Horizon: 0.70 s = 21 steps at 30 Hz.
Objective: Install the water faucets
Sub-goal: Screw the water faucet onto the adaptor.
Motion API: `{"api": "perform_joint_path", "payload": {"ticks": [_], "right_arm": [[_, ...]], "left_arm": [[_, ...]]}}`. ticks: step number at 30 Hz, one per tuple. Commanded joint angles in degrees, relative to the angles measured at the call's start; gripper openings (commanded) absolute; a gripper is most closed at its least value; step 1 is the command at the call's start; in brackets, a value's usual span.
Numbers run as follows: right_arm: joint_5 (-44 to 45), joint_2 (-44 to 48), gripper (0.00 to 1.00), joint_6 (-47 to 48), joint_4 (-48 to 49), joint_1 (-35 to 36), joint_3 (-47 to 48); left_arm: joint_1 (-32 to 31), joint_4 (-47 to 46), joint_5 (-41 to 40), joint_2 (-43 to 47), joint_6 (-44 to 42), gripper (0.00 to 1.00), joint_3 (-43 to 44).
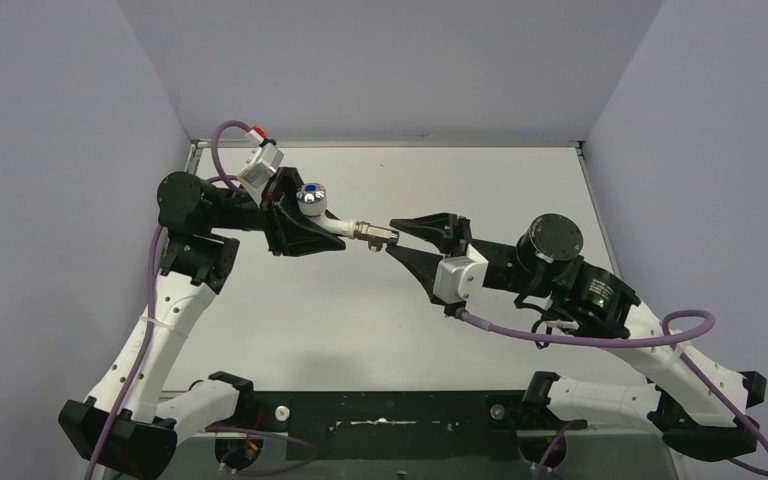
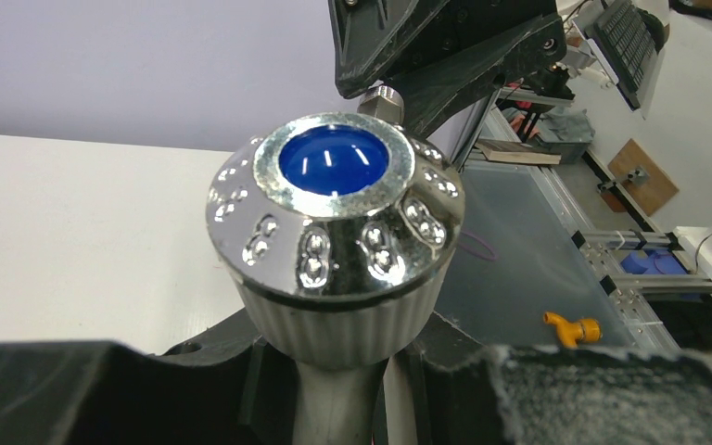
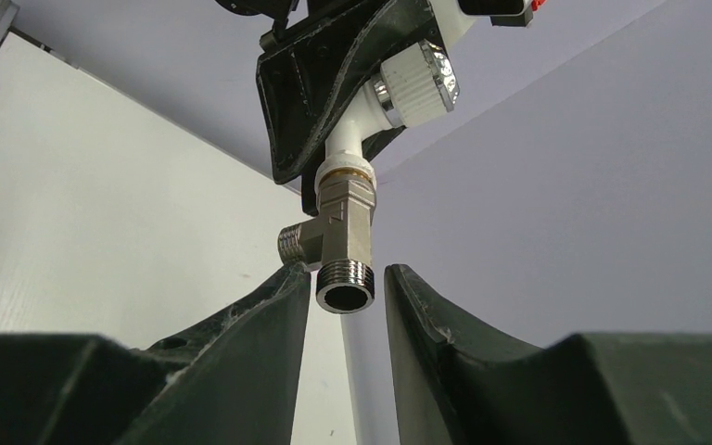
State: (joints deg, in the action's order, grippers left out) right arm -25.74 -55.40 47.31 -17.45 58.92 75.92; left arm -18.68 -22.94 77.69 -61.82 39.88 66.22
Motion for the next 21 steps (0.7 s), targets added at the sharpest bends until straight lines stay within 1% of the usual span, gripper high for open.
{"api": "perform_joint_path", "payload": {"ticks": [1,10,16,21], "right_arm": [[0.9,-0.5,0.35,-0.4,3.8,0.0,0.0],[1.9,-0.9,0.20,-3.7,5.0,0.0,0.3],[2.3,-2.6,0.09,-11.0,4.9,-0.1,2.0],[1.7,-2.7,0.00,-19.1,7.1,-0.1,1.0]], "left_arm": [[0.2,-2.9,-0.6,1.2,0.5,0.00,0.9],[0.2,-3.0,-0.6,1.3,0.4,0.00,0.8],[0.2,-3.0,-0.7,1.2,-0.2,0.00,1.1],[0.2,-3.0,-0.1,1.0,-0.5,0.00,1.8]]}}
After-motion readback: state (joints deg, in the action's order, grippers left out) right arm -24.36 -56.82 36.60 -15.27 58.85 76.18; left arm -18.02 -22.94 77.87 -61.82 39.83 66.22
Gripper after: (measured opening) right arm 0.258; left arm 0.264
